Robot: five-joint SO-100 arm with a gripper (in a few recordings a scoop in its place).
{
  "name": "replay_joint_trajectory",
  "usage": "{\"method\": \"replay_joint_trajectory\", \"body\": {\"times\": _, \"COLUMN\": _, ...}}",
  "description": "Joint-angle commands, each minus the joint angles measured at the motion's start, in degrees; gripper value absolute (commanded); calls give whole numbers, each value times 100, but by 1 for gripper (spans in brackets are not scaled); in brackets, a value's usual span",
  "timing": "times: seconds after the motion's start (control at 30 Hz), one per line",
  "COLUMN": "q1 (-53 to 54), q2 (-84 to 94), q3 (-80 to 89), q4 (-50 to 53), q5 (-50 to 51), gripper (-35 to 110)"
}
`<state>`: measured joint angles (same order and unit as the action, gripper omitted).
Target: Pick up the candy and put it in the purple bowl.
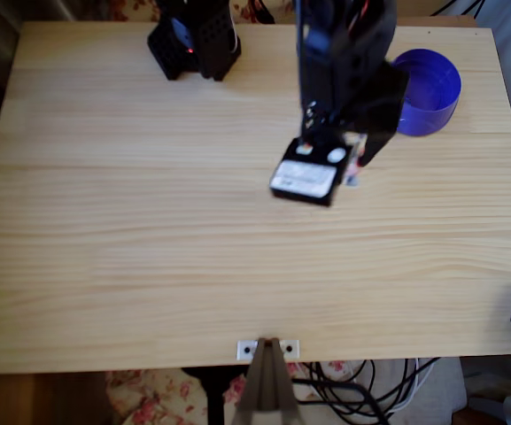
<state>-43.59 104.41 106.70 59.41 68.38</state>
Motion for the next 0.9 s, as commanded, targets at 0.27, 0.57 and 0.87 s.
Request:
{"method": "replay_joint_trajectory", "body": {"times": 0.27, "q1": -1169, "q2": 1775, "q3": 483, "q4": -712, "q5": -2268, "gripper": 0}}
{"method": "replay_joint_trajectory", "body": {"times": 0.57, "q1": -2039, "q2": 1872, "q3": 589, "q4": -1441, "q5": -3973, "gripper": 0}}
{"method": "replay_joint_trajectory", "body": {"times": 0.87, "q1": -2848, "q2": 1046, "q3": 466, "q4": -2030, "q5": -5502, "gripper": 0}}
